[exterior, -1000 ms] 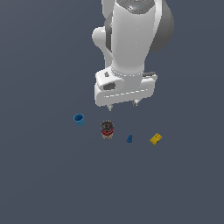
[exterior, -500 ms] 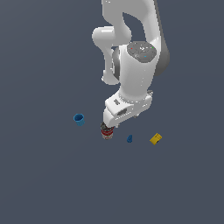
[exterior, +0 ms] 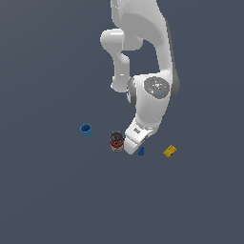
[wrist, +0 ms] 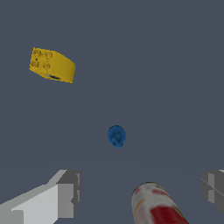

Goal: Pick up a designated object from a clutter of objects.

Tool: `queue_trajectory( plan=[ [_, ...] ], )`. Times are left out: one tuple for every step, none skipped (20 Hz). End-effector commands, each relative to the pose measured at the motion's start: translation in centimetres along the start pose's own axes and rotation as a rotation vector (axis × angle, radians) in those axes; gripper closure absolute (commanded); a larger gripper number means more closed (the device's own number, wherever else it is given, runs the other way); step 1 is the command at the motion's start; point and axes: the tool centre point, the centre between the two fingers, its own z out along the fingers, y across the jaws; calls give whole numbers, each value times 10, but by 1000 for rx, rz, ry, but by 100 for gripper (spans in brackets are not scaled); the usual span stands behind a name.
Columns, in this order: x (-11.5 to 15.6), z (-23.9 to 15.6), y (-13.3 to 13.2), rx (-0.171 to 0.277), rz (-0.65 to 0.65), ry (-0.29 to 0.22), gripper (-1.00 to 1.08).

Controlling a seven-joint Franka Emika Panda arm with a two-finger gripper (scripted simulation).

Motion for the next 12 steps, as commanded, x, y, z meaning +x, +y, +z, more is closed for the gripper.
queue_trajectory(
  plan=[
    [3, 13, -4, 1, -54, 4, -92],
    [4, 17, -5, 2, -71, 6, -92],
    [5, 21, -7, 3, -85, 7, -92],
    [5, 25, -8, 3, -99, 8, -92],
    [6, 28, -9, 4, -110, 9, -92],
    [6, 30, -10, 4, -120, 10, -92],
    [7, 32, -11, 5, -127, 10, -92],
    [7, 34, -11, 5, -134, 11, -92],
    [7, 35, -12, 5, -138, 11, -92],
    [7, 35, -12, 6, -141, 11, -92],
    [7, 36, -12, 6, -142, 11, -92],
    [7, 35, -12, 6, -136, 10, -92]
  ],
)
